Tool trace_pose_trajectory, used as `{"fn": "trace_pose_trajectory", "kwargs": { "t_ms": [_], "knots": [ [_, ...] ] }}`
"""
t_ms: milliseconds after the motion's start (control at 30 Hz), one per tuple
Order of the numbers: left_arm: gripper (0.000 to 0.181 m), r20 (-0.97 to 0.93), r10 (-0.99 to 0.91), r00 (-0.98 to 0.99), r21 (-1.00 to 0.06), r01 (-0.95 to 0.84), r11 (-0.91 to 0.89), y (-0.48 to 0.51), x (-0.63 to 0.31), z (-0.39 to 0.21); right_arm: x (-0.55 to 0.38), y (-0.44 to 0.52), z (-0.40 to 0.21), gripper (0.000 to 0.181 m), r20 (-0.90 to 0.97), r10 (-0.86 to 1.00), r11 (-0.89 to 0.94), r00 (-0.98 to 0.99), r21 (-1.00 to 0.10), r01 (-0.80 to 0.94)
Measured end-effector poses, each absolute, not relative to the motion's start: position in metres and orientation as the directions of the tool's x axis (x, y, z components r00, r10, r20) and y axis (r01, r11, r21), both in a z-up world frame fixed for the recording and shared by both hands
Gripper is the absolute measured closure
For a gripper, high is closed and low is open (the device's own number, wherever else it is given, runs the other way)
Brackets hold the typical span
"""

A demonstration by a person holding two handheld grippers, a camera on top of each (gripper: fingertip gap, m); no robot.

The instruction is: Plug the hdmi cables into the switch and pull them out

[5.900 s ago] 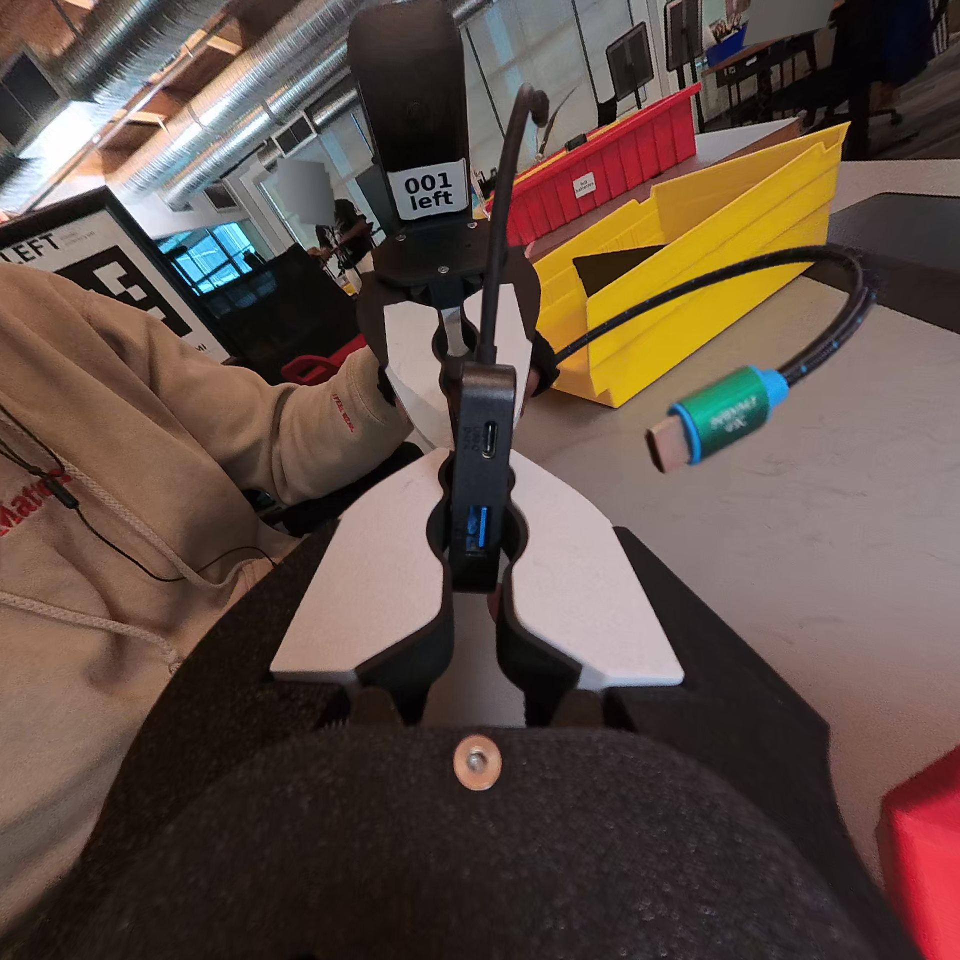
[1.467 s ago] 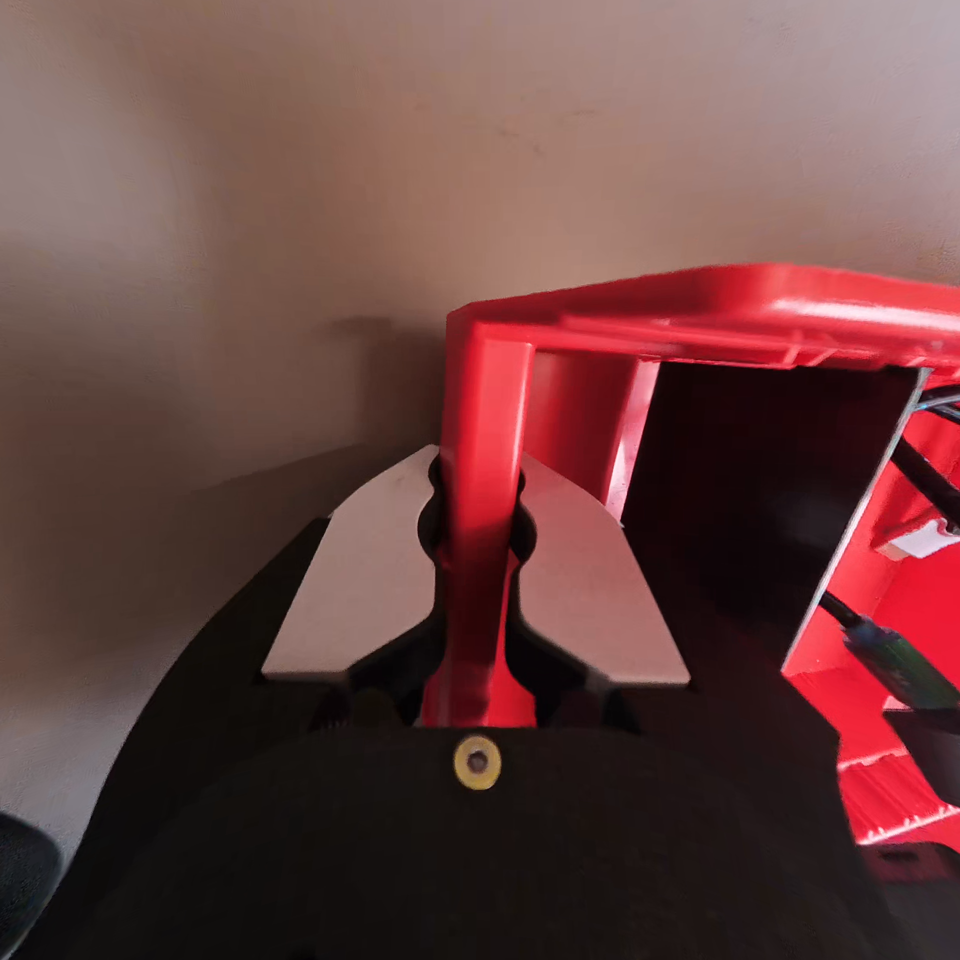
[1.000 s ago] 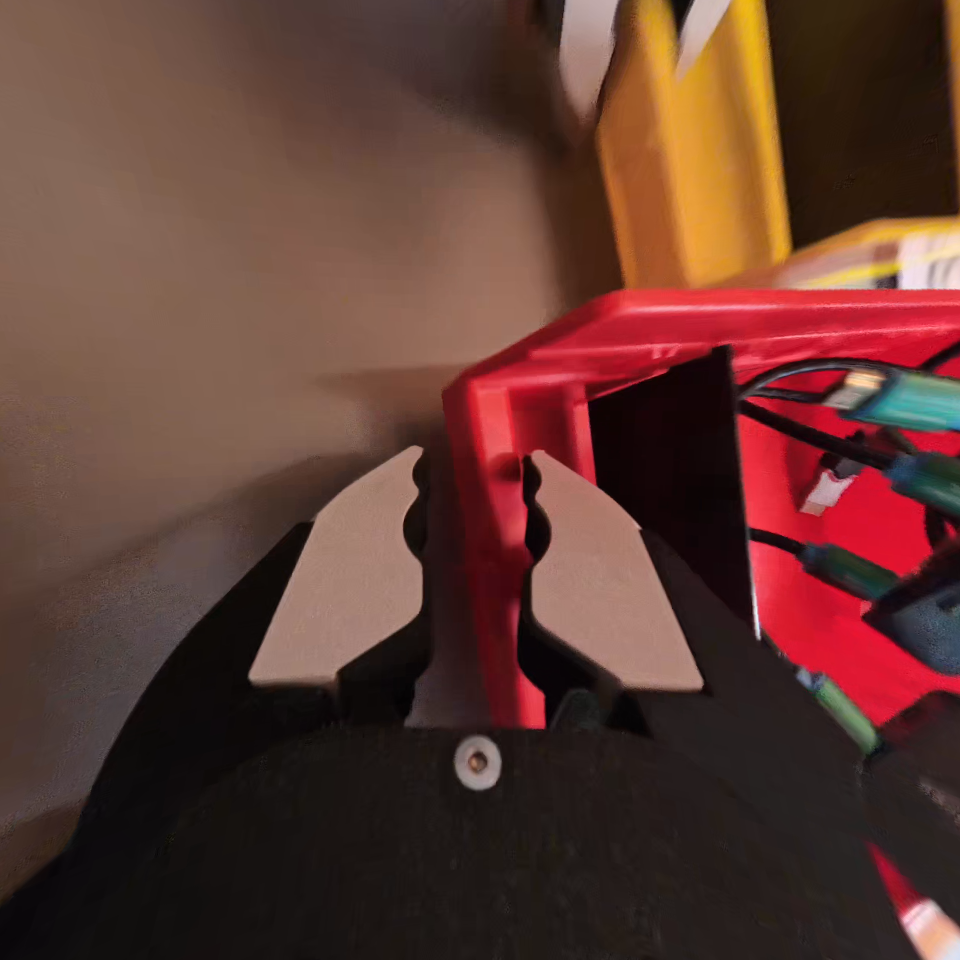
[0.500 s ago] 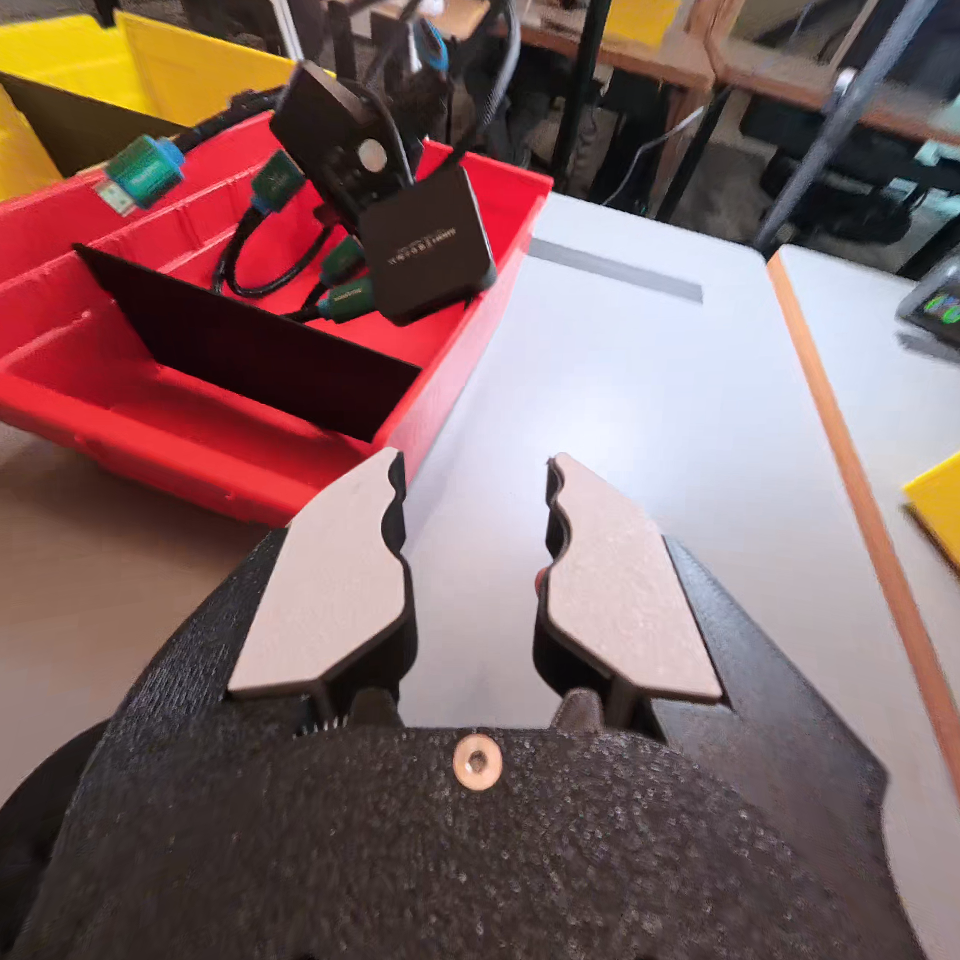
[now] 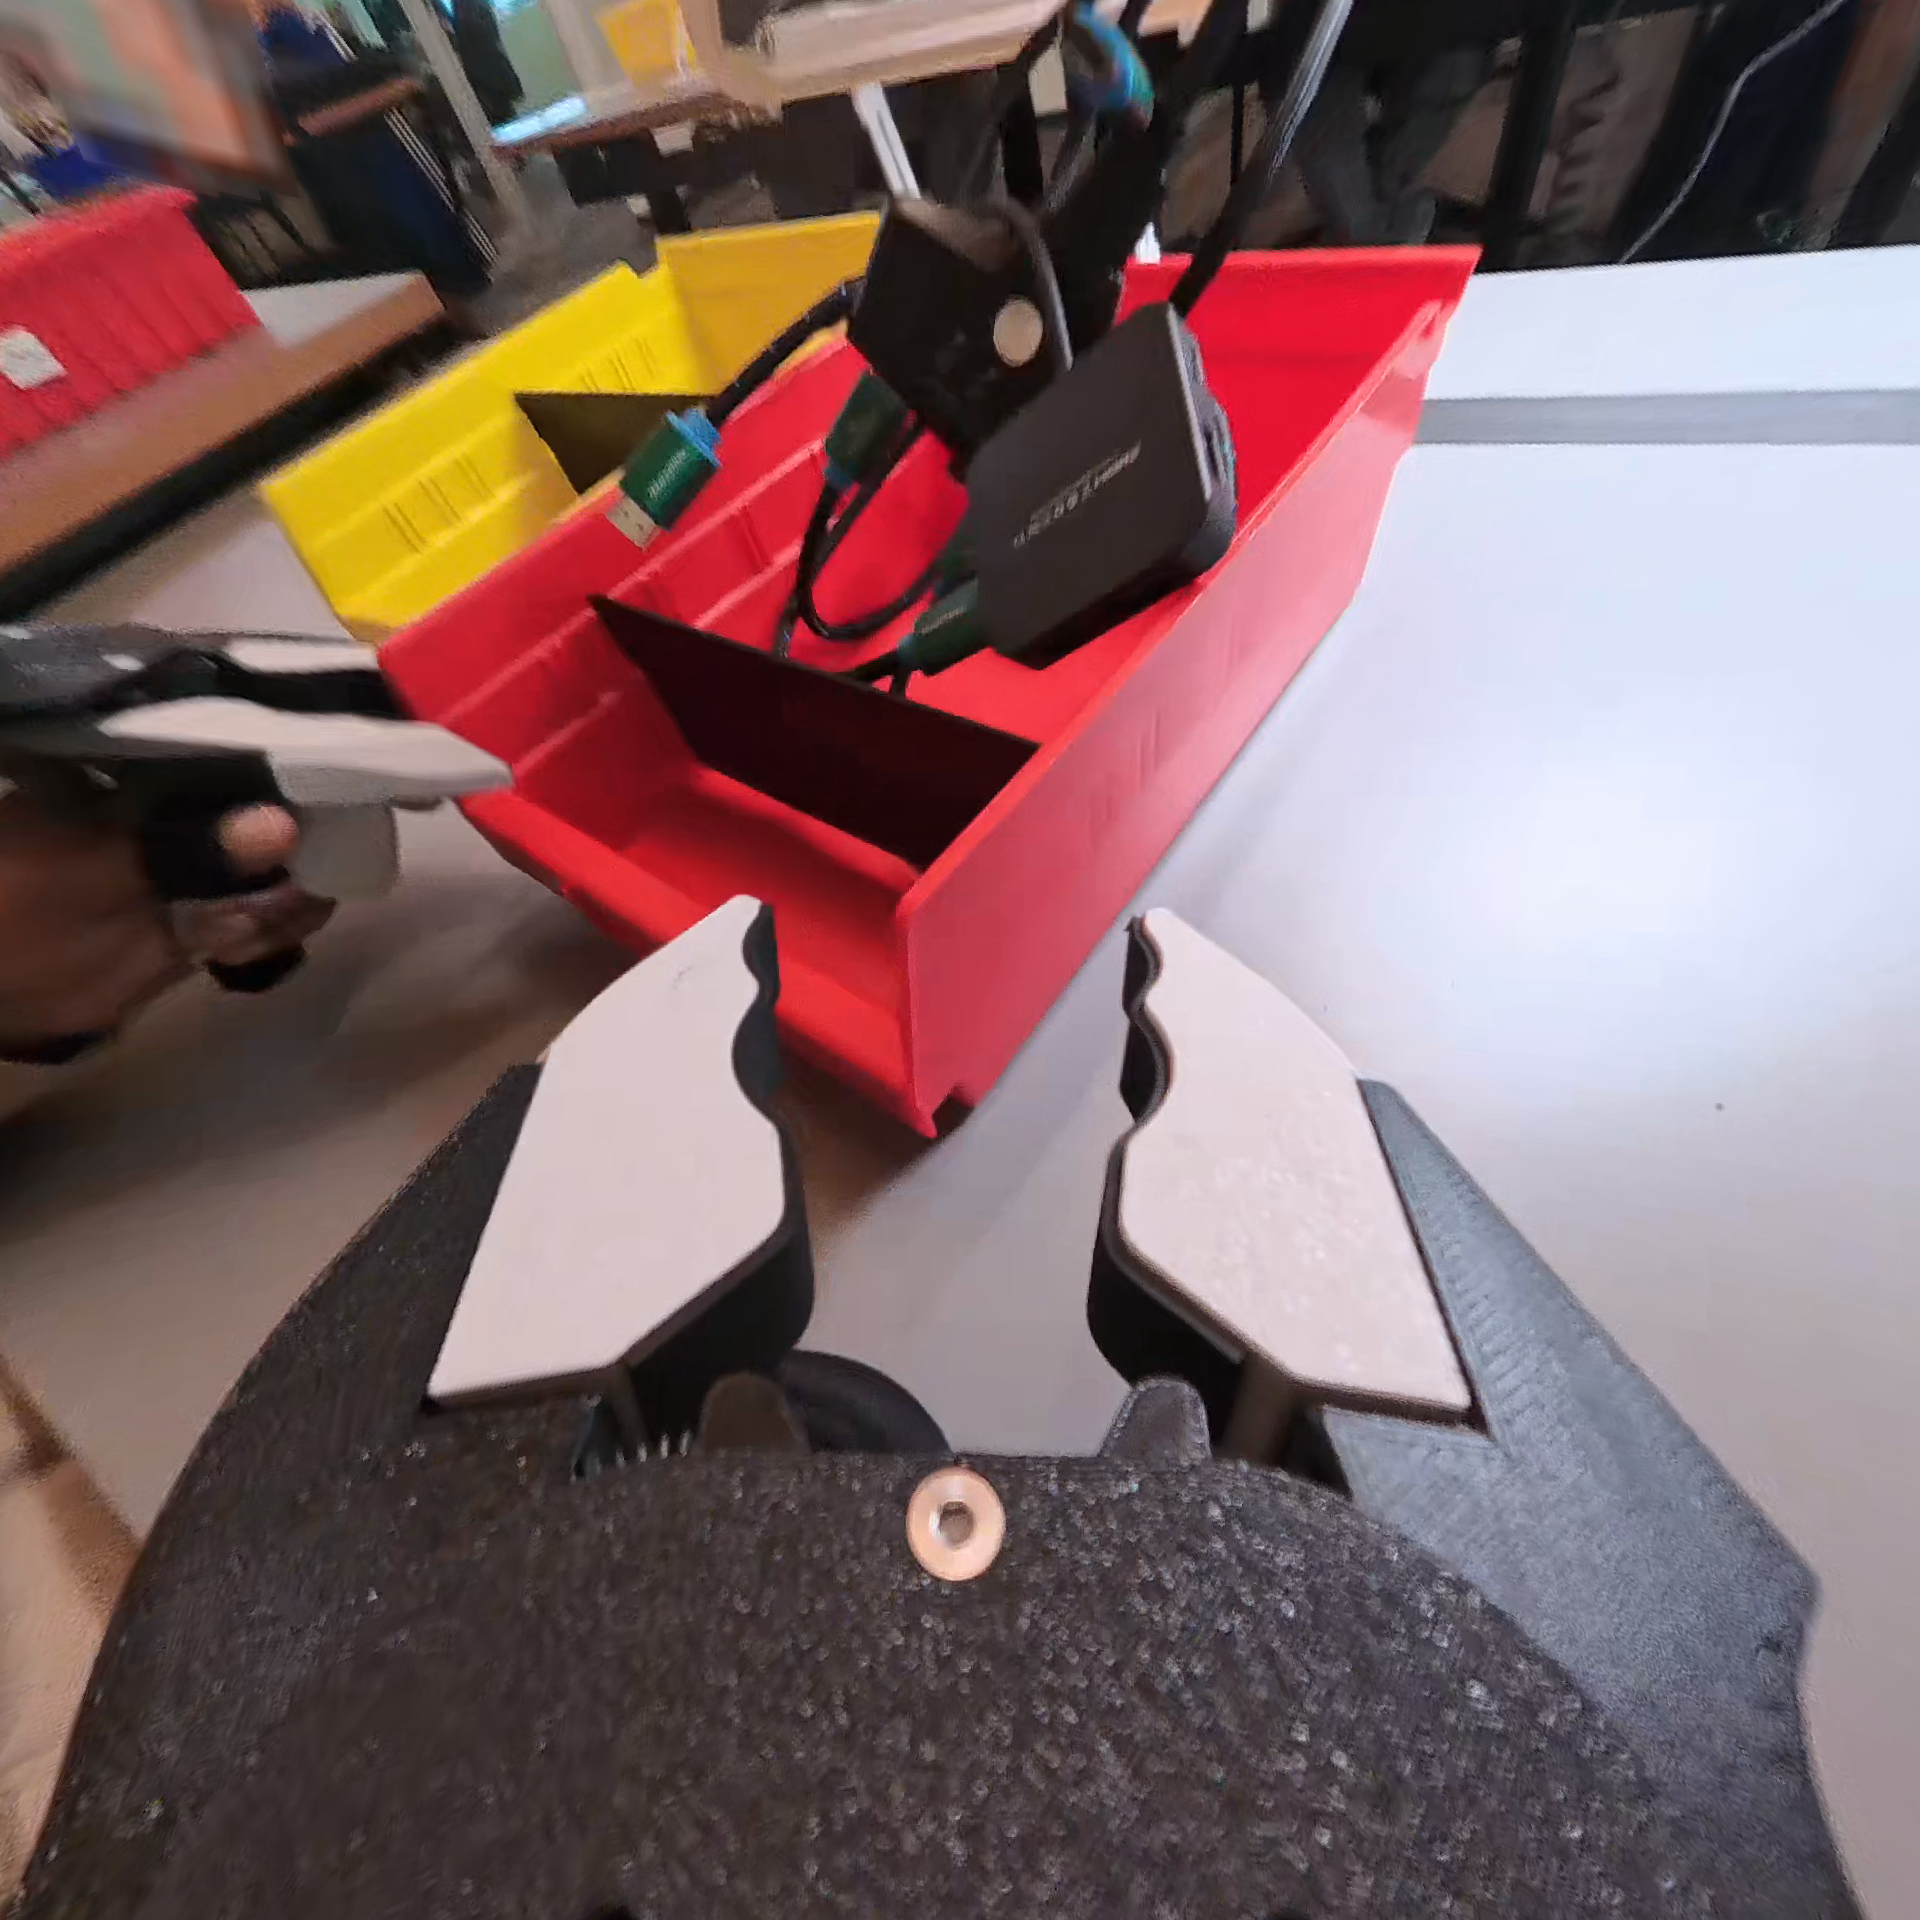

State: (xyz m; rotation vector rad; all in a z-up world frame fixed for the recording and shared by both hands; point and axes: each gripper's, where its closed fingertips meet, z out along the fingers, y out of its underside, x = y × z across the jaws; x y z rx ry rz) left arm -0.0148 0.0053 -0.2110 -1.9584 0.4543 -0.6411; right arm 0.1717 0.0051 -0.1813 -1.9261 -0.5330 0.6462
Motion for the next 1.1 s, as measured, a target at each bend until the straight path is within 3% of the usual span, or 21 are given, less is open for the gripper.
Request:
{"fn": "trace_pose_trajectory", "kwargs": {
  "t_ms": [33,133,167,200,267,500,867,1100],
  "knots": [
    [0.132,0.232,-0.548,0.804,-0.903,-0.031,-0.429,0.009,-0.017,-0.209,0.171,0.009,-0.189,0.117,-0.151,0.597,-0.4,0.788,-0.907,0.129],
    [0.138,0.14,-0.528,0.838,-0.91,-0.101,-0.402,0.02,-0.012,-0.217,0.158,0.021,-0.212,0.121,-0.022,0.571,-0.396,0.821,-0.883,0.252],
    [0.142,0.112,-0.522,0.846,-0.909,-0.125,-0.398,0.023,-0.01,-0.221,0.152,0.024,-0.218,0.13,-0.009,0.568,-0.402,0.823,-0.876,0.268],
    [0.146,0.091,-0.507,0.857,-0.915,-0.129,-0.382,0.026,-0.009,-0.221,0.152,0.029,-0.222,0.151,0.054,0.549,-0.375,0.834,-0.876,0.304],
    [0.154,0.064,-0.483,0.873,-0.927,-0.127,-0.353,0.03,-0.011,-0.217,0.162,0.037,-0.216,0.167,0.177,0.476,-0.31,0.861,-0.883,0.352],
    [0.161,0.032,-0.483,0.875,-0.945,-0.13,-0.299,0.026,-0.004,-0.197,0.173,0.03,-0.192,0.172,0.2,0.414,-0.231,0.888,-0.92,0.315],
    [0.171,-0.063,-0.46,0.885,-0.989,-0.116,-0.087,-0.001,-0.029,-0.091,0.152,-0.012,-0.1,0.173,0.252,0.41,-0.014,0.877,-0.959,0.282],
    [0.172,-0.092,-0.348,0.933,-0.995,-0.07,0.073,-0.032,-0.087,-0.011,0.098,-0.032,-0.015,0.171,0.301,0.464,0.203,0.833,-0.952,0.231]
  ]
}}
